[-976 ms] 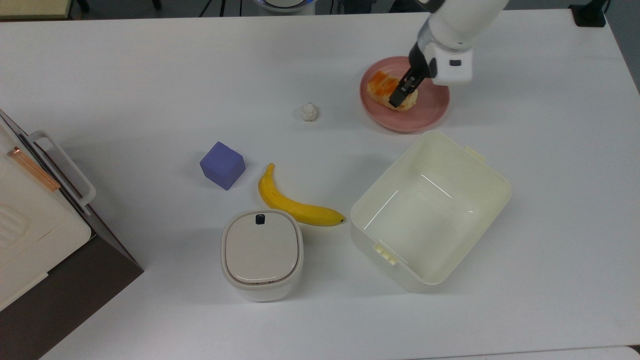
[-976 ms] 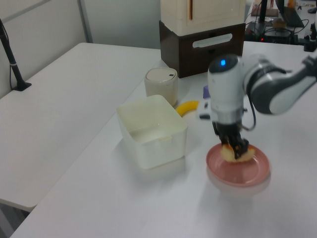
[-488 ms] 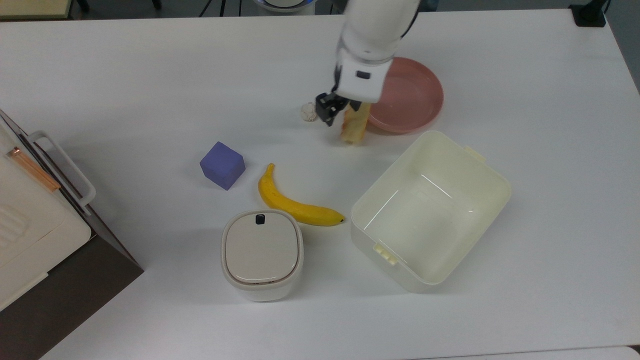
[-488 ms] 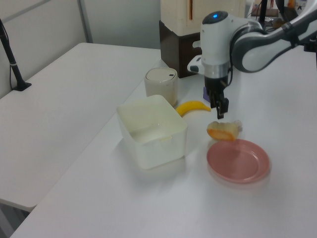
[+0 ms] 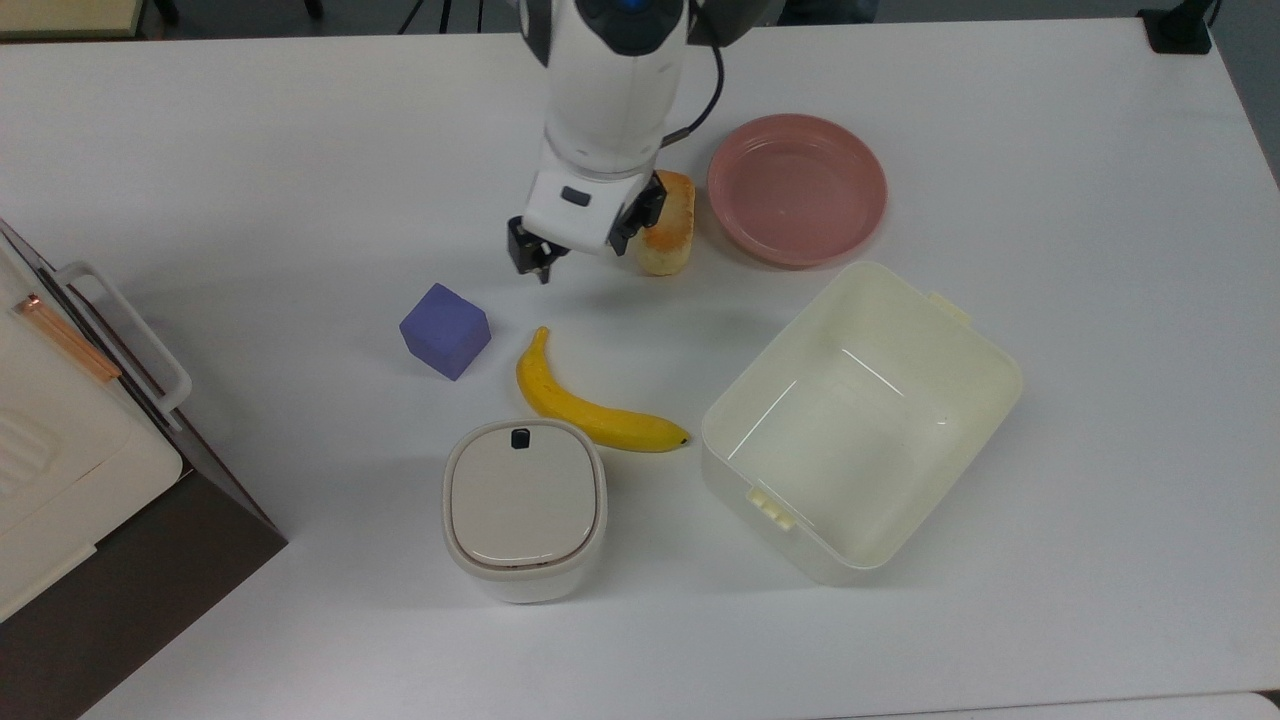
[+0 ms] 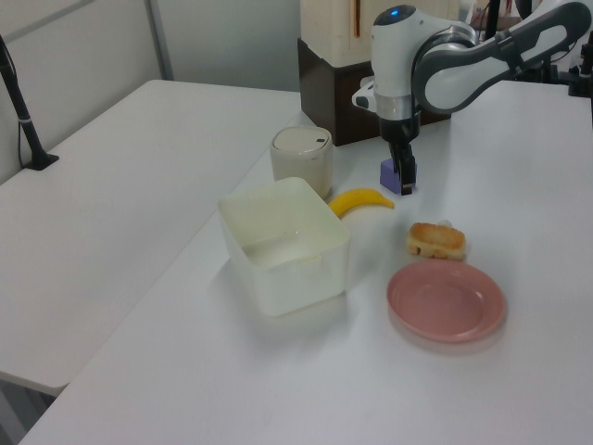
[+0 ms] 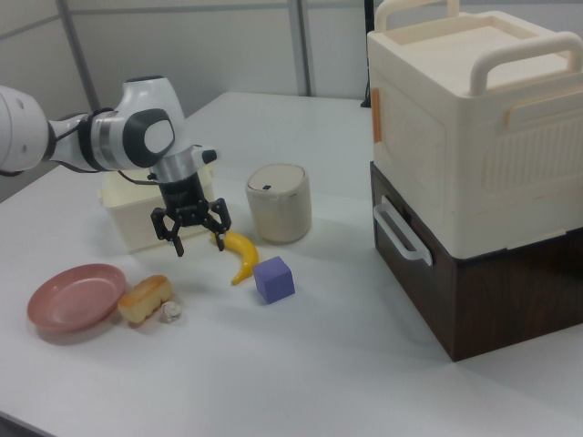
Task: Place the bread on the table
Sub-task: 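Open the gripper and lift it away from the bread roll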
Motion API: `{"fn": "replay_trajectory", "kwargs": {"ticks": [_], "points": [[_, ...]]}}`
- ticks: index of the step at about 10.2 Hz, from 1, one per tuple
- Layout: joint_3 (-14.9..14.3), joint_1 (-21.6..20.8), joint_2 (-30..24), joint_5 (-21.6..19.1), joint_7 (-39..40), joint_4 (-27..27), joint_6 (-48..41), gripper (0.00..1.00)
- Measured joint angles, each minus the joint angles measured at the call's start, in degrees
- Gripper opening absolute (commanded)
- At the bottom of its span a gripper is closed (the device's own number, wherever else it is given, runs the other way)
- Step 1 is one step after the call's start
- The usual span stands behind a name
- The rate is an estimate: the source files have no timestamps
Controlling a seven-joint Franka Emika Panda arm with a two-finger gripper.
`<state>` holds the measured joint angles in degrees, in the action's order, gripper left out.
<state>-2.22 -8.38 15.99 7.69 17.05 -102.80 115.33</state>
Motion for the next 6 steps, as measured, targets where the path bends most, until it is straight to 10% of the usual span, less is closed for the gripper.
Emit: {"fn": "replay_trajectory", "kwargs": {"ticks": [6], "points": [[-0.04, 7.38, -9.34, -0.06, -20.73, 3.47, -6.16, 1.0]]}}
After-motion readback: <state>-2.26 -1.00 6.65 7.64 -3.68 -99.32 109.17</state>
